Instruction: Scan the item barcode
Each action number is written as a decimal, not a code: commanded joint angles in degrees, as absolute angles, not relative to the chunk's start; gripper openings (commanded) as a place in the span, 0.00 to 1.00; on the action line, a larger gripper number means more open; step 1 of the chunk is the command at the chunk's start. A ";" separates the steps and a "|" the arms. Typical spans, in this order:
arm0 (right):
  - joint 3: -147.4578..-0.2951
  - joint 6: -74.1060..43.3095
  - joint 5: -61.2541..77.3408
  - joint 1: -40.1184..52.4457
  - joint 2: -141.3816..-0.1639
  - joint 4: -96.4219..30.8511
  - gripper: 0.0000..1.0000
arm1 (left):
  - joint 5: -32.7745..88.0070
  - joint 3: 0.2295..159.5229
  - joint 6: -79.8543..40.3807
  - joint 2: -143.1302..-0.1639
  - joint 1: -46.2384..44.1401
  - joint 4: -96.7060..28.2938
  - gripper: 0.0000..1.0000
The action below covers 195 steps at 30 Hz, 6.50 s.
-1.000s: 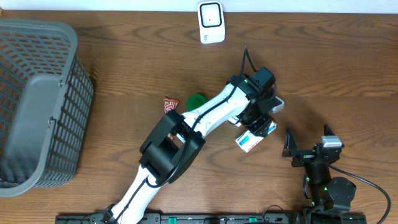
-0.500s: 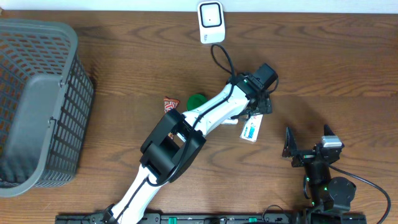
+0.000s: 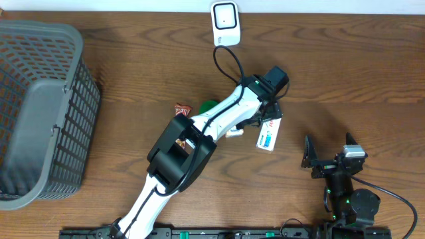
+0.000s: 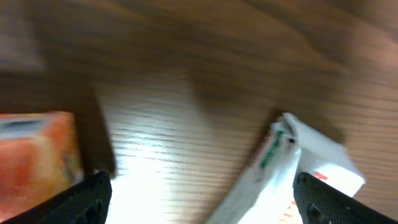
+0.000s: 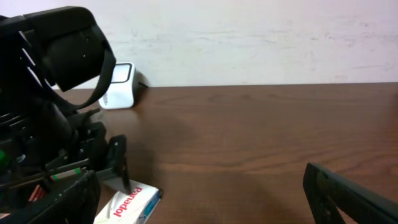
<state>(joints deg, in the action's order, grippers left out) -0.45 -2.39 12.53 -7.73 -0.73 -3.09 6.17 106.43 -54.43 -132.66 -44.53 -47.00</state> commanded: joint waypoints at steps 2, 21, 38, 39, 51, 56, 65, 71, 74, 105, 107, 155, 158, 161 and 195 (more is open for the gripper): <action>-0.30 -2.94 12.27 -7.07 -0.54 -3.20 0.99 | 0.73 106.13 -54.41 -131.26 -44.03 -51.77 0.94; -0.30 -2.94 12.27 -7.07 -0.54 -3.20 0.99 | -12.32 106.41 -9.78 -98.37 -38.13 -32.36 0.94; -2.20 -19.81 24.51 -7.07 -1.56 6.76 0.99 | 12.51 106.24 -0.75 -83.83 0.71 -33.39 0.94; -3.25 -22.11 24.51 -7.07 -2.37 4.32 0.99 | 14.76 106.24 -0.71 -83.90 1.63 -33.39 0.94; -42.50 -13.50 17.89 -7.01 -36.12 -34.79 0.99 | 16.03 100.25 11.11 -77.60 2.50 -36.73 0.94; -57.98 -9.50 21.87 -6.63 -55.33 -48.31 0.99 | 16.03 89.32 16.73 -65.91 2.50 -30.94 0.94; -63.64 -14.66 47.97 -5.50 -77.19 -42.52 0.35 | 15.42 75.55 16.71 -51.46 2.50 -20.34 0.94; -63.64 -26.09 28.51 10.76 -87.85 -41.30 0.15 | 15.46 75.20 16.67 -51.37 2.50 -19.55 0.94; -63.64 -30.13 16.71 20.10 -91.90 -37.98 0.09 | 15.46 75.11 16.67 -51.53 2.50 -19.22 0.94; -65.67 -40.45 -16.67 20.49 -108.22 -62.59 0.01 | 15.44 72.73 16.69 -50.68 0.45 -17.19 0.94; -67.46 -40.42 -18.15 19.53 -108.22 -62.61 0.01 | 15.44 72.14 16.71 -50.70 0.45 -16.67 0.94; -56.34 -33.78 20.40 5.06 -107.70 -37.78 0.02 | 15.42 71.68 16.71 -49.93 0.40 -15.90 0.94; -56.34 -33.80 22.92 6.46 -107.70 -33.80 0.04 | 15.42 71.68 16.71 -49.93 0.40 -15.90 0.94; -56.36 -33.56 22.85 7.92 -107.70 -31.88 0.01 | 15.42 71.68 16.71 -49.93 0.40 -15.90 0.94; -72.20 18.55 6.31 21.76 -105.69 -42.76 0.99 | 15.42 71.68 16.69 -50.15 0.40 -15.73 0.94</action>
<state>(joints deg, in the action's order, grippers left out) -71.50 15.79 12.86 19.53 -102.35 -43.44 15.11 71.75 16.40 -50.37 0.62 -16.19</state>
